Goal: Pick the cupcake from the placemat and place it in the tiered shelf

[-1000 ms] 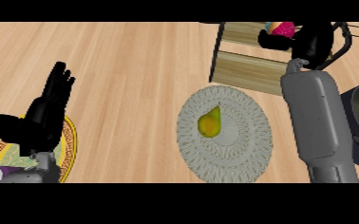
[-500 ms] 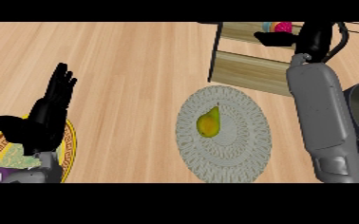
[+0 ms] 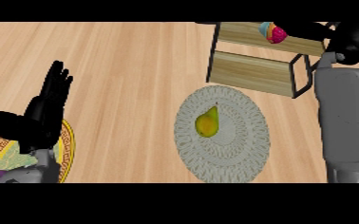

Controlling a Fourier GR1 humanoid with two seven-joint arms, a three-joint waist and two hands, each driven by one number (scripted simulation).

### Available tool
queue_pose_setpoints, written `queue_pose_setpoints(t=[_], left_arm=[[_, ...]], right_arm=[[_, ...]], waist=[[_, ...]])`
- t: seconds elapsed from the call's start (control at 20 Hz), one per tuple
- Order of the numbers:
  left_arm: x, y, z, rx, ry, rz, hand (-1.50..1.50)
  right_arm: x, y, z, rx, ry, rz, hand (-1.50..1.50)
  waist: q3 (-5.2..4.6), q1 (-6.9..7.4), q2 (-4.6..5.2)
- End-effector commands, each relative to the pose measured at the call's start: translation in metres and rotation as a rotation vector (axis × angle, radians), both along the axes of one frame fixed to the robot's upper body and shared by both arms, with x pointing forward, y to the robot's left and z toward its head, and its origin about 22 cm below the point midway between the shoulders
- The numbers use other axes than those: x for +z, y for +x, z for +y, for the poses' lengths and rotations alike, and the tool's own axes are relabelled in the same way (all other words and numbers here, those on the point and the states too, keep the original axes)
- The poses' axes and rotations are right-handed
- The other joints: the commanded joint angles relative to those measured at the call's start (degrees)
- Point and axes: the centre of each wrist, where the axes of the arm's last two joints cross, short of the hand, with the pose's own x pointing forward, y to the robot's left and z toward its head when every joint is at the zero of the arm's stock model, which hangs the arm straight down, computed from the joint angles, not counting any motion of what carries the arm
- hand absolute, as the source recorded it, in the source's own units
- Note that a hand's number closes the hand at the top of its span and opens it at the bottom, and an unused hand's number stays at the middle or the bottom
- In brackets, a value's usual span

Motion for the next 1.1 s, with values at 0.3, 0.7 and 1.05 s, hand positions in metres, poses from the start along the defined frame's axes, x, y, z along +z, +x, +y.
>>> queue_pose_setpoints(t=[0.3,0.7,1.05], left_arm=[[0.01,-0.01,0.018,0.002,-0.004,0.006,0.0],[0.003,-0.008,-0.005,0.01,0.006,-0.004,0.0],[0.001,-0.007,0.014,0.008,-0.007,0.0,0.0]], right_arm=[[0.032,-0.096,-0.078,-0.181,0.094,-0.014,-1.5],[0.033,-0.179,-0.13,-0.134,0.115,-0.016,-1.5],[0.04,-0.233,-0.153,-0.087,0.118,-0.029,-1.5]], waist=[[-0.02,-0.8,-0.24],[0.02,-0.29,0.04],[0.0,-0.15,0.06]])
